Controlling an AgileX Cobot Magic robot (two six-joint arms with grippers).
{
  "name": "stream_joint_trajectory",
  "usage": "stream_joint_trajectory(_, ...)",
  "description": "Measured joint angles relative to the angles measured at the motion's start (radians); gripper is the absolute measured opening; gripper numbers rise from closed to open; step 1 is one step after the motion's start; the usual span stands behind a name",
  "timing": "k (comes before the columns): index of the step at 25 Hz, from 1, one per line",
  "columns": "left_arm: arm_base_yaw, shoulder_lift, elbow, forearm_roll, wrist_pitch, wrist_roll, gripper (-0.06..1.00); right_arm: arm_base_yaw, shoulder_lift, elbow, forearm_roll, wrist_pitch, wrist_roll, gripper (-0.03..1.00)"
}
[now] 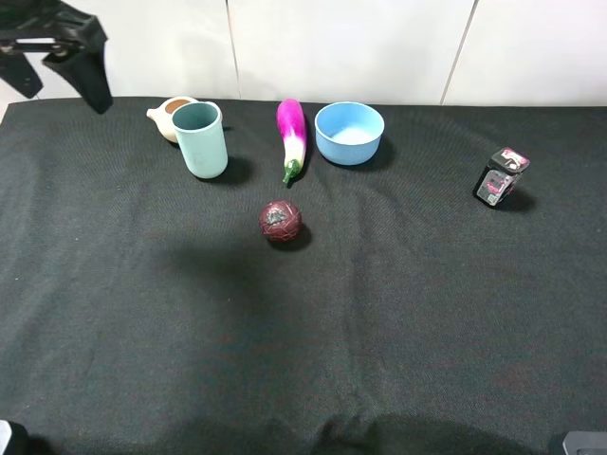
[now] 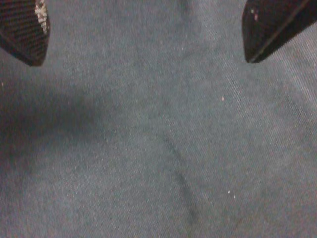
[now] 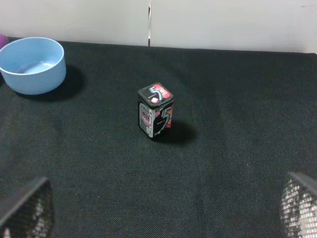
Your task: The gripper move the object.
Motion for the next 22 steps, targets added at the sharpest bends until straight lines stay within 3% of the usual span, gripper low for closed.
stream_joint_trajectory(22, 0.000, -0.563, 0.367, 0.001, 0.004, 0.066, 0.84, 0.000, 0.000, 0.000, 0.000, 0.000, 0.000, 0.69)
